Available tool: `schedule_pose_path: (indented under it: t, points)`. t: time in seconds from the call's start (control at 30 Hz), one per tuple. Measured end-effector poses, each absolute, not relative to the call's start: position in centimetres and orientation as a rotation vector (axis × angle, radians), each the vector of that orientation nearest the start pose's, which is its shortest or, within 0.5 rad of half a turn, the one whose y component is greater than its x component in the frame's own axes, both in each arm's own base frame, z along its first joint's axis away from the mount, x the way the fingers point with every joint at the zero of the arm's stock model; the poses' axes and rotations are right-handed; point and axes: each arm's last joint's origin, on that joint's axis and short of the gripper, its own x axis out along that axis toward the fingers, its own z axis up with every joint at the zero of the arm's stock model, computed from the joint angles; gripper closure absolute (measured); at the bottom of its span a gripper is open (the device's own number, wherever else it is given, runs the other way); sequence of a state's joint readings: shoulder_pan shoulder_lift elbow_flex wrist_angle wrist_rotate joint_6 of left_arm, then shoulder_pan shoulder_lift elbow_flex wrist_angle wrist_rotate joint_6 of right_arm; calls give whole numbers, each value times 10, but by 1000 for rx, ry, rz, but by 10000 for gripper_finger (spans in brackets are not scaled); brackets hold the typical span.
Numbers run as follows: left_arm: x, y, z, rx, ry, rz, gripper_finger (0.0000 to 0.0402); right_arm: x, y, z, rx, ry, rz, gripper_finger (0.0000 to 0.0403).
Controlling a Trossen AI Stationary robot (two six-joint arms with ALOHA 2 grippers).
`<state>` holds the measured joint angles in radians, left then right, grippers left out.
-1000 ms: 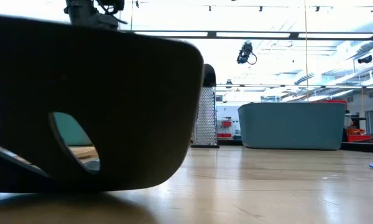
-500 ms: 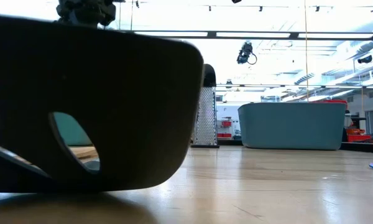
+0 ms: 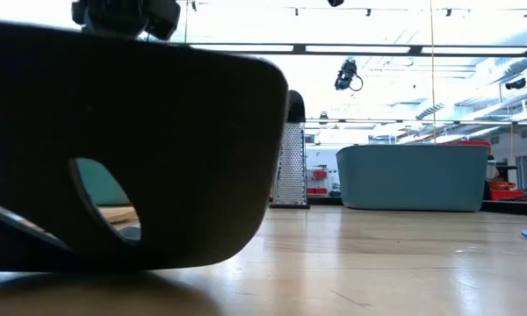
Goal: Pick & Place Kitchen Items
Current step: Put the brown spatula into the green bin
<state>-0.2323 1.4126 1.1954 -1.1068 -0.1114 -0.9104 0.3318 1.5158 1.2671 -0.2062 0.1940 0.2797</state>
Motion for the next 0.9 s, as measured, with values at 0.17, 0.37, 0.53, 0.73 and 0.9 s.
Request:
schedule_pose_path:
  t: [0.17, 0.37, 0.53, 0.73, 0.9]
  points:
    - [267, -72, 248, -491, 1309, 483, 260, 327, 107, 323, 156, 456, 73, 305]
    - [286, -82, 223, -477, 1332, 472, 259, 327, 107, 322, 155, 457, 72, 305]
    - [296, -85, 210, -472, 1328, 478, 259, 327, 107, 322, 154, 461, 72, 305]
    - [308, -88, 196, -488, 1304, 473, 259, 327, 107, 322, 153, 464, 71, 305]
    - [311, -88, 181, -479, 1352, 511, 259, 326, 106, 321, 150, 475, 70, 305]
